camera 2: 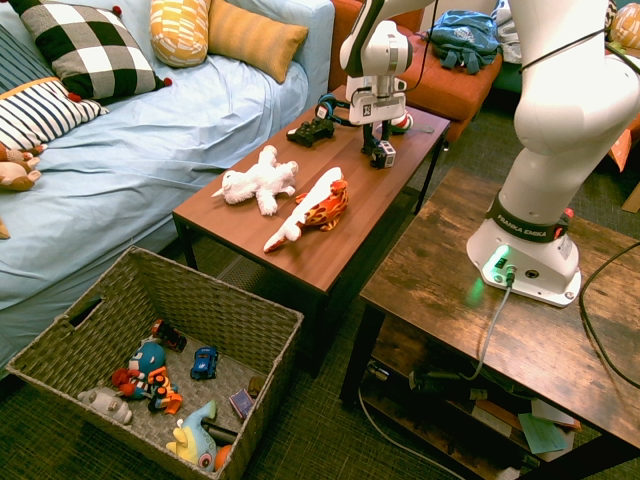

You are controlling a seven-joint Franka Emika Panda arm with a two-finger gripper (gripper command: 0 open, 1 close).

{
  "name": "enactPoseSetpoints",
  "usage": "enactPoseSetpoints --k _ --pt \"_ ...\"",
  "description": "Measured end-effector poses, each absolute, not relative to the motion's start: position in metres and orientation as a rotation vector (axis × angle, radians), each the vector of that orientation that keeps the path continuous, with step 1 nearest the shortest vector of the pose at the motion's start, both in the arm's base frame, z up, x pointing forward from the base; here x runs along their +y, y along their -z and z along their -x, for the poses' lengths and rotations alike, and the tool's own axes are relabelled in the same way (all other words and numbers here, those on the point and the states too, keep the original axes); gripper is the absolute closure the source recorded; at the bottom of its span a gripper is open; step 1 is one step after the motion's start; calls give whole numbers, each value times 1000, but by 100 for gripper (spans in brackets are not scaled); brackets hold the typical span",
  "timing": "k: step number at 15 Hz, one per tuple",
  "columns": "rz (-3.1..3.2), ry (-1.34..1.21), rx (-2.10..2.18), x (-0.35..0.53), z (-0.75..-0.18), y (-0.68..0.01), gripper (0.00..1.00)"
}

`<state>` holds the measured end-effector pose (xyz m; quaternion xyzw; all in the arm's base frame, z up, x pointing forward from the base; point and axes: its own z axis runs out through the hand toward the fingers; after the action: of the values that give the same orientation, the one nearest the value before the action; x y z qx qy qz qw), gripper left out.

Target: Put the toy car in the basket

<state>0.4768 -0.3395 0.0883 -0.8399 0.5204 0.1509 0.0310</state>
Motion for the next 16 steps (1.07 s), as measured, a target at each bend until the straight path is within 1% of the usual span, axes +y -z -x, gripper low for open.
enactPoseSetpoints --k 4,7,9,11,13,16 --pt "2586 -427 1594 -344 -476 -104 100" --pt "2571 -350 1541 -334 -460 -151 100" --pt "2583 -282 1486 -306 -452 -189 100" --pt "2667 -184 1405 -250 -460 -220 100" --pt "2807 -92 1325 -168 -469 -241 100" --pt "2974 -15 1224 -50 -468 -239 100"
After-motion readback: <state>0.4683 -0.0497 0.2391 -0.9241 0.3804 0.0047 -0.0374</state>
